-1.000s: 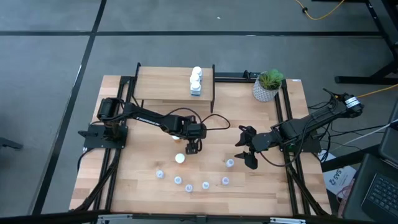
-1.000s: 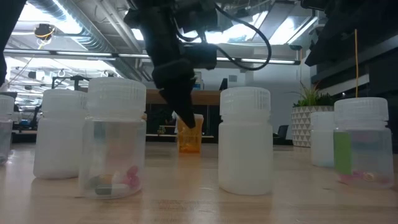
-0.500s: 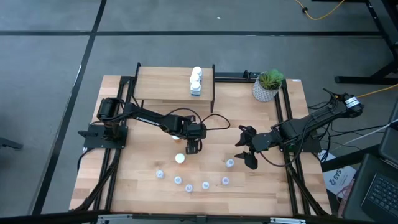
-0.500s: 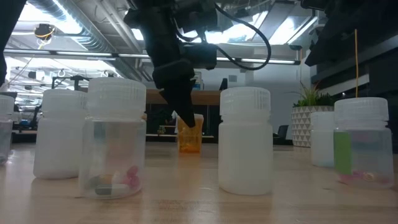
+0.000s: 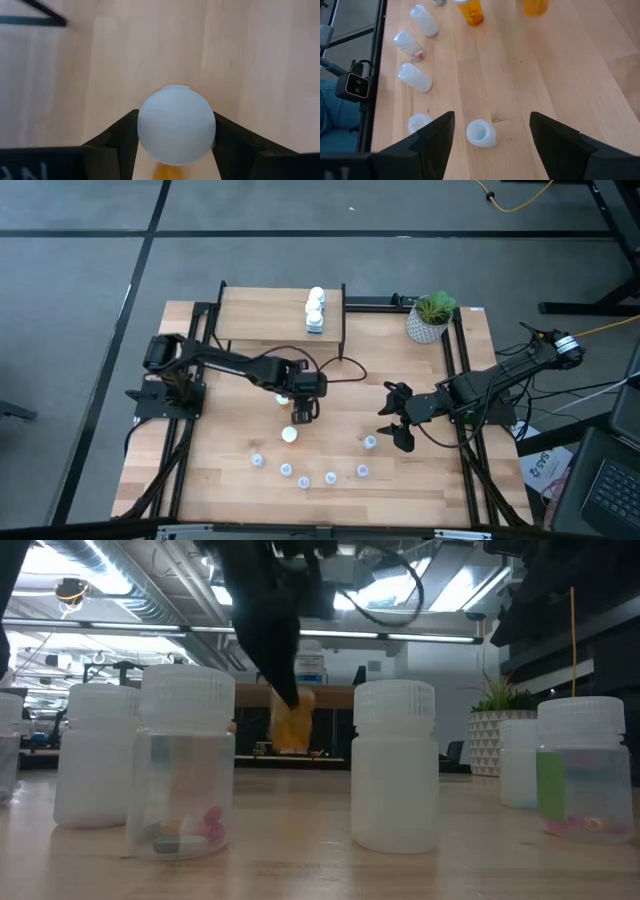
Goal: Pick and place medicine bottles onto shelf by color
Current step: Put the top right orange pill bottle on the shelf
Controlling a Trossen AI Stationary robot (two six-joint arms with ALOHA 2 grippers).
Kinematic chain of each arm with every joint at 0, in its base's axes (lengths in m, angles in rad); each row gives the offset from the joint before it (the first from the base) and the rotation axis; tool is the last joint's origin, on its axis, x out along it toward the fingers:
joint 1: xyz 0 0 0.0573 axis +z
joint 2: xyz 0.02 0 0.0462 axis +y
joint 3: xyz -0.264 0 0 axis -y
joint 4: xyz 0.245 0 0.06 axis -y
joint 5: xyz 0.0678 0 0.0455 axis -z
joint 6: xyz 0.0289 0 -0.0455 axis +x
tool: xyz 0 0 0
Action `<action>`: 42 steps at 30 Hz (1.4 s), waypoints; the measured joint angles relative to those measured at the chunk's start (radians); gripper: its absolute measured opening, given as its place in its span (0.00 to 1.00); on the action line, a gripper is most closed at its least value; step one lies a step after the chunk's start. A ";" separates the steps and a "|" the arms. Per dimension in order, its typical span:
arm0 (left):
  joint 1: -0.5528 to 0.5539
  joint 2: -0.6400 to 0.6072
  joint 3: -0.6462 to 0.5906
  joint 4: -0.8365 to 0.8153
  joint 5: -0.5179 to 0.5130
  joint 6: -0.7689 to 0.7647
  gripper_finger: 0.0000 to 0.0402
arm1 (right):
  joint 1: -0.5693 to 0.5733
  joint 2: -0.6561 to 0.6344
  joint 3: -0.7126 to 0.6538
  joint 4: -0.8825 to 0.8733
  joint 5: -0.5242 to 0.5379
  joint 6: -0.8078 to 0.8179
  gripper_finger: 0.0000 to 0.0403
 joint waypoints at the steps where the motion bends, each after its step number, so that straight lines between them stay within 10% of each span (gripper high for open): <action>1: -0.001 -0.014 0.025 -0.033 0.000 0.001 0.48 | 0.000 0.000 0.000 0.000 0.000 0.000 0.65; 17: 0.120 -0.121 0.342 -0.458 -0.060 0.068 0.48 | 0.000 0.000 0.000 -0.001 0.000 -0.001 0.65; 35: 0.570 -0.120 0.349 -0.364 -0.080 0.257 0.48 | 0.000 0.000 0.000 -0.002 0.000 -0.004 0.65; 42: 0.704 -0.105 0.348 -0.297 0.074 0.270 0.48 | 0.000 0.000 0.000 -0.002 0.000 -0.004 0.65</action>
